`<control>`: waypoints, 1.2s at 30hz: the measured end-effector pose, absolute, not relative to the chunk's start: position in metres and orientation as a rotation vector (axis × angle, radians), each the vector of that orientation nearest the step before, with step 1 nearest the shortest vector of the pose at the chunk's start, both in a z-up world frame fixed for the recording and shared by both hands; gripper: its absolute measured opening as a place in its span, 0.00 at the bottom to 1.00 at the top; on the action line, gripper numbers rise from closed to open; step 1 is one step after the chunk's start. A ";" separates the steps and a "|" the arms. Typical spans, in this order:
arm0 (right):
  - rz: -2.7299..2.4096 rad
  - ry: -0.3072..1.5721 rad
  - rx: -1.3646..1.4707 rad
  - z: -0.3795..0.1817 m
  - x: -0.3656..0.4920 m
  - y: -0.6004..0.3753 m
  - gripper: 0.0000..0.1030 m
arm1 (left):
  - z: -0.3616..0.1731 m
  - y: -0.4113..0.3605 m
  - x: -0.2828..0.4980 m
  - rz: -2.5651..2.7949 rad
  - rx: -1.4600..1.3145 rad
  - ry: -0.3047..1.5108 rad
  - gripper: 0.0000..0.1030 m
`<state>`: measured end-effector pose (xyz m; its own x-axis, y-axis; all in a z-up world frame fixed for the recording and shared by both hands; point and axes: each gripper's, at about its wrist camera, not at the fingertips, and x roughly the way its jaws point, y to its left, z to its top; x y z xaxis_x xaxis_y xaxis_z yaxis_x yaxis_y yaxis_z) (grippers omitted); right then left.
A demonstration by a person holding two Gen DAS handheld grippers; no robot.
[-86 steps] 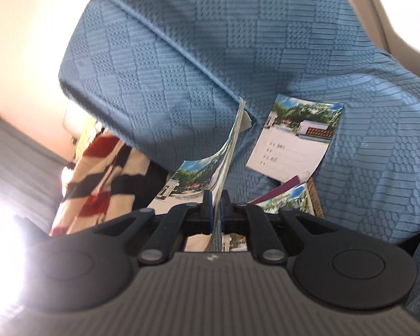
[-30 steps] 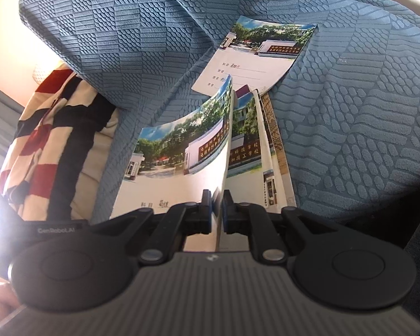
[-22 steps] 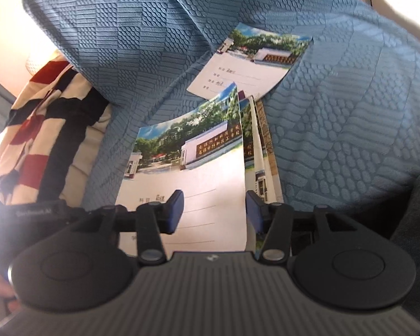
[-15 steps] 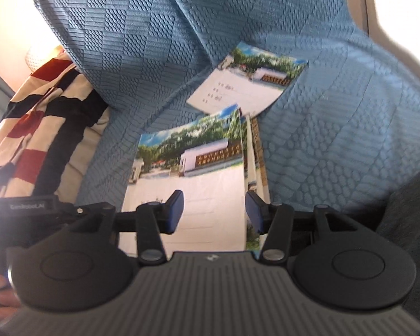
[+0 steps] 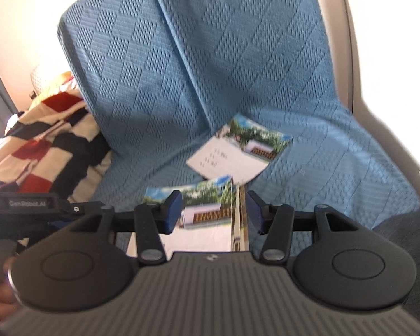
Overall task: Organize objects
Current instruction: 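Withdraw both tools toward the last envelope on the cushion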
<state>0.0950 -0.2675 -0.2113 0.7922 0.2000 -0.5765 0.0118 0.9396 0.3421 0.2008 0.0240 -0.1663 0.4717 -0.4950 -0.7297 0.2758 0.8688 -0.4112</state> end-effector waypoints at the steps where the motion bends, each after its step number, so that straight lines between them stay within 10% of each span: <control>1: 0.100 0.641 0.340 -0.207 0.094 -0.269 0.53 | -0.163 0.021 0.200 -0.487 -0.248 0.966 0.34; 36: -0.008 0.646 0.351 -0.200 0.097 -0.285 0.53 | -0.140 -0.041 0.203 -0.539 -0.095 0.937 0.36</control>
<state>0.0973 -0.2853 -0.2005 0.8006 0.1005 -0.5907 0.1159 0.9412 0.3172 0.2026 -0.0408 -0.1403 0.4706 -0.4799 -0.7404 0.3992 0.8641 -0.3064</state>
